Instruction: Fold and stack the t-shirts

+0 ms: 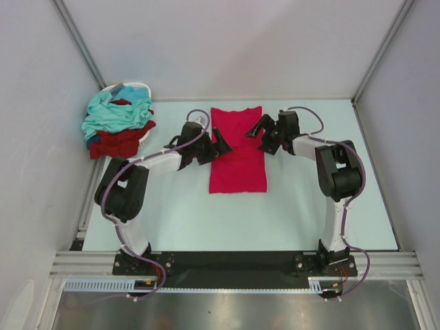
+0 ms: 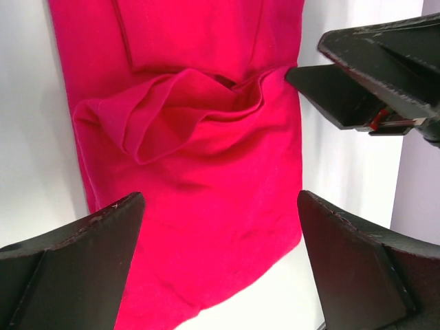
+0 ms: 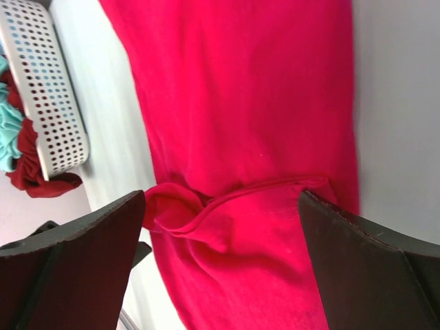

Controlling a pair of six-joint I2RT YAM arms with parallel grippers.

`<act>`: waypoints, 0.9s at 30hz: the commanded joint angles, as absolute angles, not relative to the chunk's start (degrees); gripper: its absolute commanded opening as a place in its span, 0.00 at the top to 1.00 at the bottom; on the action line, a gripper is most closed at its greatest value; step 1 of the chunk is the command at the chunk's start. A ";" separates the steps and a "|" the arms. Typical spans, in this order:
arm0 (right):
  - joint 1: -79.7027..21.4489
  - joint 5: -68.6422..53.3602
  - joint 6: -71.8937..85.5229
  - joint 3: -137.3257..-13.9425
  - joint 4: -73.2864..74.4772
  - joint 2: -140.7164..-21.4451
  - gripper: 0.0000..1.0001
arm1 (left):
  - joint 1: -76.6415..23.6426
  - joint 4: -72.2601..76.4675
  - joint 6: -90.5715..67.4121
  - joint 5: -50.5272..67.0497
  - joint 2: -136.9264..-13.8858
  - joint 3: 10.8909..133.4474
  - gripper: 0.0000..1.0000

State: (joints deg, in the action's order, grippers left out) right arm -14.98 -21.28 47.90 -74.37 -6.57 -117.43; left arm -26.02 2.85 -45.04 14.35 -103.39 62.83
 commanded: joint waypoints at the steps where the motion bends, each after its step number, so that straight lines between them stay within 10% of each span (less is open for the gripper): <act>1: -15.38 -19.42 47.20 -75.06 -7.73 -119.18 0.00 | -26.54 6.85 -45.70 13.98 -104.59 65.48 0.01; 27: -15.03 -20.04 45.88 -75.85 -5.98 -118.74 0.00 | -21.27 1.50 -40.26 4.66 -115.07 84.28 0.01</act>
